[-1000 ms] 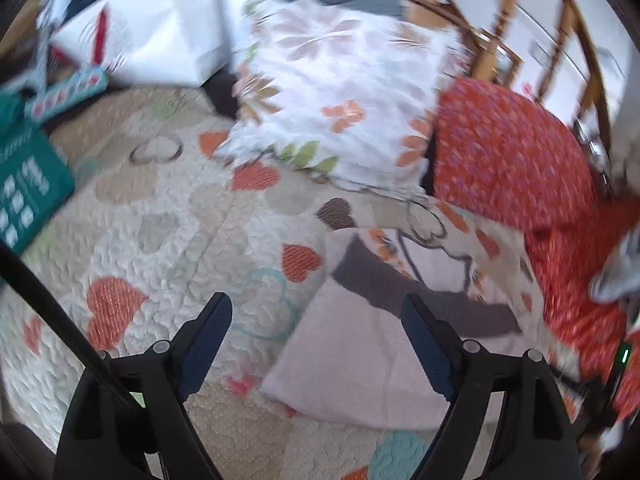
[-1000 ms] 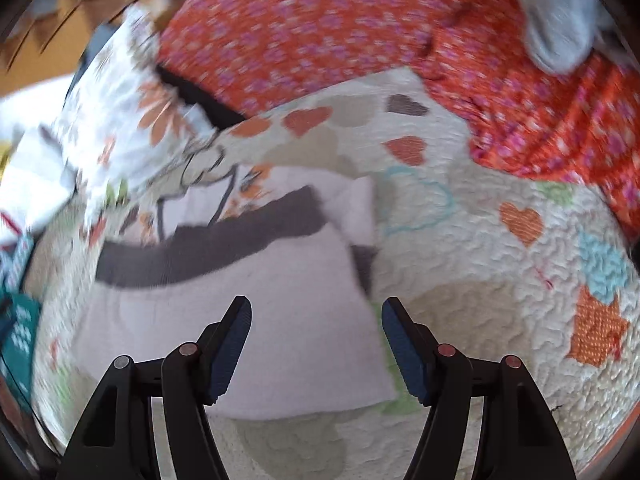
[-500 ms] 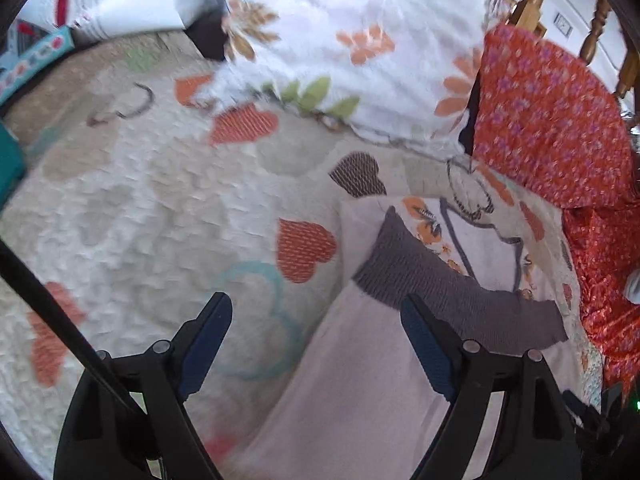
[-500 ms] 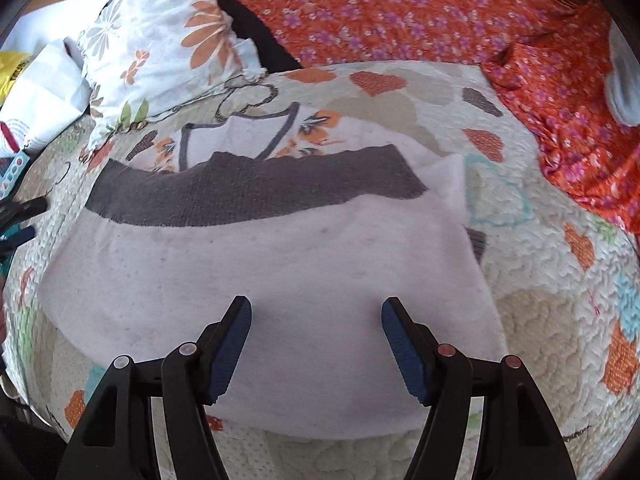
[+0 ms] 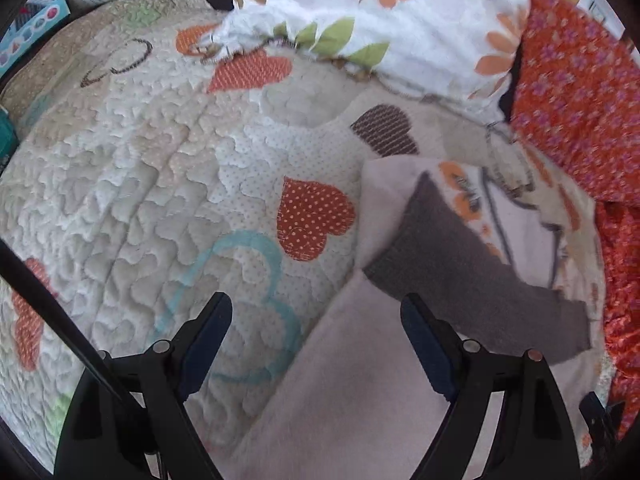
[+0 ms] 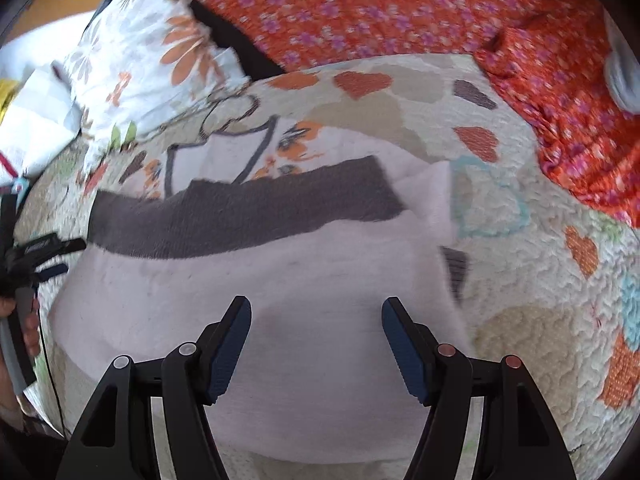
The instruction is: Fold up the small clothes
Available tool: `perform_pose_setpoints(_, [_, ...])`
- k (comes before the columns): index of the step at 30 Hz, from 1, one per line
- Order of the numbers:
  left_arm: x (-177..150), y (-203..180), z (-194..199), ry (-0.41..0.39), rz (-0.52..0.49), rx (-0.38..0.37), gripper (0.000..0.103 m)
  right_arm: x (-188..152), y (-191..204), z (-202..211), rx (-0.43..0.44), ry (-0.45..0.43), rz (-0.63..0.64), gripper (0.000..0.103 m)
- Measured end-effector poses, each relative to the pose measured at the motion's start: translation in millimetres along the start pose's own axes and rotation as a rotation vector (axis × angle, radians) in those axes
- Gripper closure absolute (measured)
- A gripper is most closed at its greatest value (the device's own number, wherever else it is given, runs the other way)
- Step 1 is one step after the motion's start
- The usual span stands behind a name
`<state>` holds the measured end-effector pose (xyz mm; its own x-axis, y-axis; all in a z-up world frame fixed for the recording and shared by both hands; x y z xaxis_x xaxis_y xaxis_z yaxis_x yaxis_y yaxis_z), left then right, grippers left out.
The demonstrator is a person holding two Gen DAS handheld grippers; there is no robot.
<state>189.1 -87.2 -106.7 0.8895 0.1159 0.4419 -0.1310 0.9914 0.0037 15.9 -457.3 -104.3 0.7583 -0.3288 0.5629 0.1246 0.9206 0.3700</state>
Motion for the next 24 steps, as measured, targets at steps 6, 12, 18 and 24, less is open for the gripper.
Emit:
perform_pose_setpoints(6, [-17, 15, 31, -0.020, 0.002, -0.049, 0.018, 2, -39, 23, 0.003, -0.048, -0.151, 0.030])
perform_pose_setpoints(12, [-26, 43, 48, -0.037, 0.040, -0.059, 0.018, 0, -77, 34, -0.013, -0.089, -0.297, 0.027])
perform_pose_setpoints(18, [-28, 56, 52, -0.030, 0.072, -0.084, 0.018, -25, -94, 10, 0.074, -0.029, -0.424, 0.026])
perform_pose_setpoints(24, [-31, 58, 54, -0.010, 0.090, -0.122, 0.018, -19, -70, -4, 0.293, -0.049, -0.456, 0.024])
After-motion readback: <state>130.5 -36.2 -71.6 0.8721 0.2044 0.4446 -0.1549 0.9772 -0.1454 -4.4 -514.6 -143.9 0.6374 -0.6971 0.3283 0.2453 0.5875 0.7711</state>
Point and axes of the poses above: each gripper's, at about its wrist camera, not at the fingertips, and z roughly against the way its jaws point, y to its left, x to its top, the point moved 10 cm from there along -z, roughly the way its jaws point, and after that the axes turned 14 degrees about x, right-handed, at the moved point
